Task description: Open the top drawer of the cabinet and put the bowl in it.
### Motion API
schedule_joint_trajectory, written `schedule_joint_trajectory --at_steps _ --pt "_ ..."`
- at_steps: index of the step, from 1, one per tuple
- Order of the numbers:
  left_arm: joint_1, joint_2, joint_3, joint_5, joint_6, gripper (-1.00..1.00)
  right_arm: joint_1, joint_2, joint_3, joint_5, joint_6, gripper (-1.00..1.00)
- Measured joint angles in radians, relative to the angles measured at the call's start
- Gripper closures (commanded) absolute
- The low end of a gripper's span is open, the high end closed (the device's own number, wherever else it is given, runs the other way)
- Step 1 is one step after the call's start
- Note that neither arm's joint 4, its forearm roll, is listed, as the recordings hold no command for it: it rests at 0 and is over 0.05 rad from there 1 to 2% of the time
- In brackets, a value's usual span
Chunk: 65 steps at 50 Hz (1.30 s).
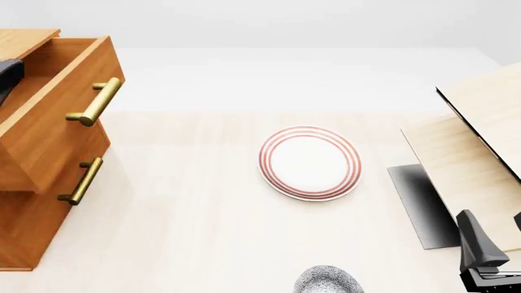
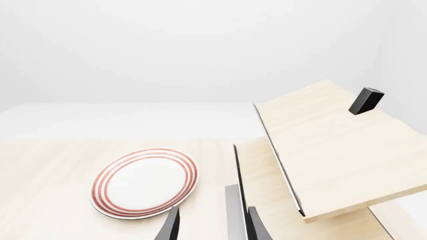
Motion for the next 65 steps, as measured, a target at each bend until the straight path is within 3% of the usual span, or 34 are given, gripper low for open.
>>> schedule_joint_trajectory --at_steps 27,50,65 --pt "0.057 0.238 -0.245 0.226 -0.311 -1.0 0.0 0.0 0.0 0.0 0.0 -1.0" --pt "0.11 0.366 -0.383 0.421 -0.42 -1.0 0.0 0.0 0.0 0.0 0.0 -1.0" --pt "0.11 0.423 -0.452 0.49 -0.486 -1.0 0.0 0.0 0.0 0.0 0.0 -1.0"
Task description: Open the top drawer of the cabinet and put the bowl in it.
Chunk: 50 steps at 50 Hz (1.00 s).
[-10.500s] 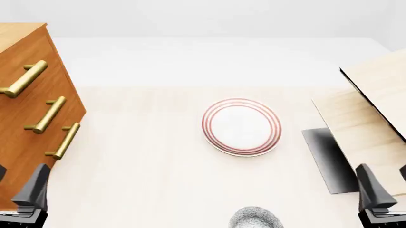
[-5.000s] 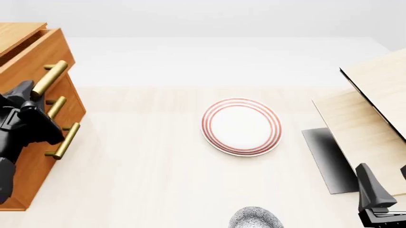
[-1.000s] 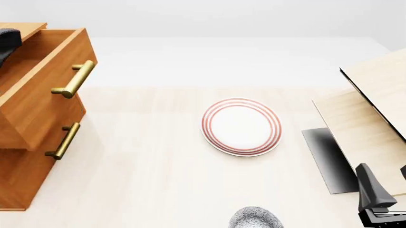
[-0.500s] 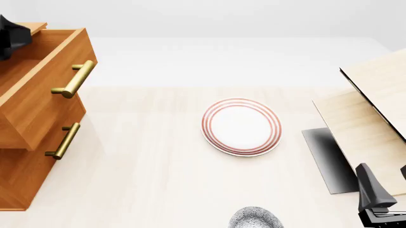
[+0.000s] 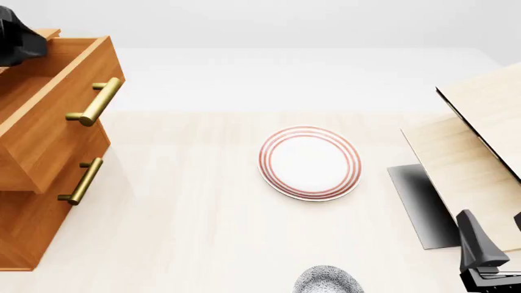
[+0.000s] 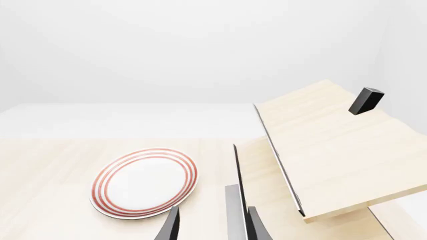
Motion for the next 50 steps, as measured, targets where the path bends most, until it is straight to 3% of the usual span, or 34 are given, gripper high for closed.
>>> schedule_joint_trajectory --at_steps 22,50 --pt "0.012 0.053 -0.048 0.031 -0.048 -1.0 0.0 0.0 0.0 0.0 0.0 -1.0" --pt "0.013 0.096 0.029 -0.053 -0.073 -1.0 0.0 0.0 0.0 0.0 0.0 -1.0"
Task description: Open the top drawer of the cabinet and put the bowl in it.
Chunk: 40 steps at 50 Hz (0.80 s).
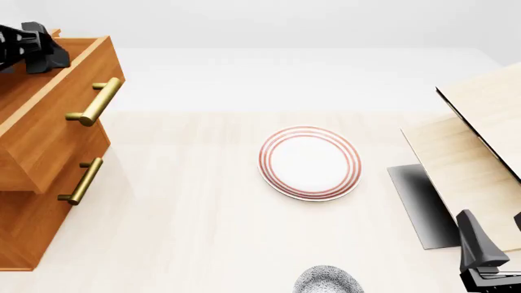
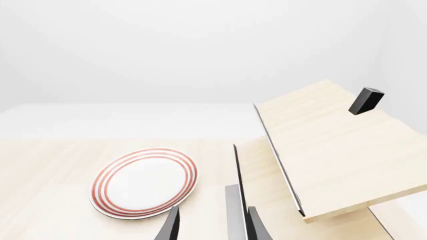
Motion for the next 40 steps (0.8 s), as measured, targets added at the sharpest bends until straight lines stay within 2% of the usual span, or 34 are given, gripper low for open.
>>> schedule_joint_trajectory --at_steps 40 --pt "-0.008 0.069 0.103 -0.117 -0.024 -1.0 0.0 0.0 0.0 0.0 0.0 -1.0"
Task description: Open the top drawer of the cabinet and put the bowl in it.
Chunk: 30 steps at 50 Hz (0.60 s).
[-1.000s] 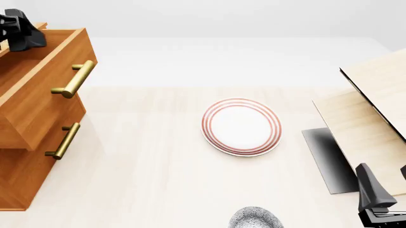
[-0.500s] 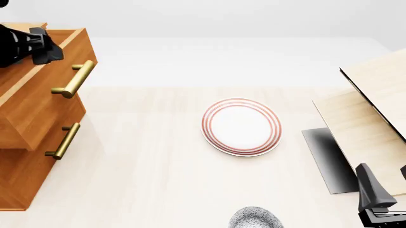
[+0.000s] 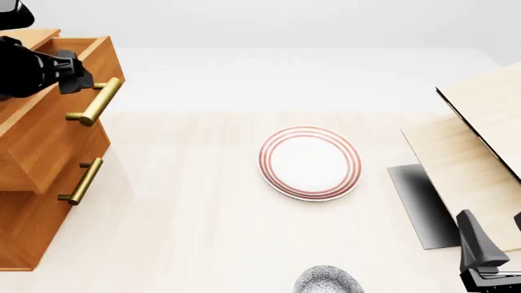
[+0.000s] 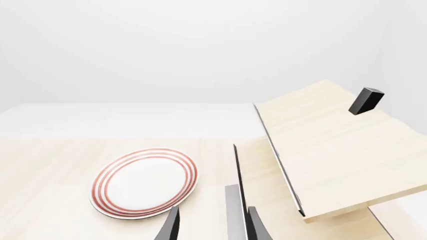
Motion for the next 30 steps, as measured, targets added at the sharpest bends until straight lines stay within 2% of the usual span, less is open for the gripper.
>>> schedule_joint_trajectory --at_steps 30 --pt "-0.009 0.027 0.028 -0.032 -0.003 -1.0 0.0 0.0 0.0 0.0 0.0 -1.0"
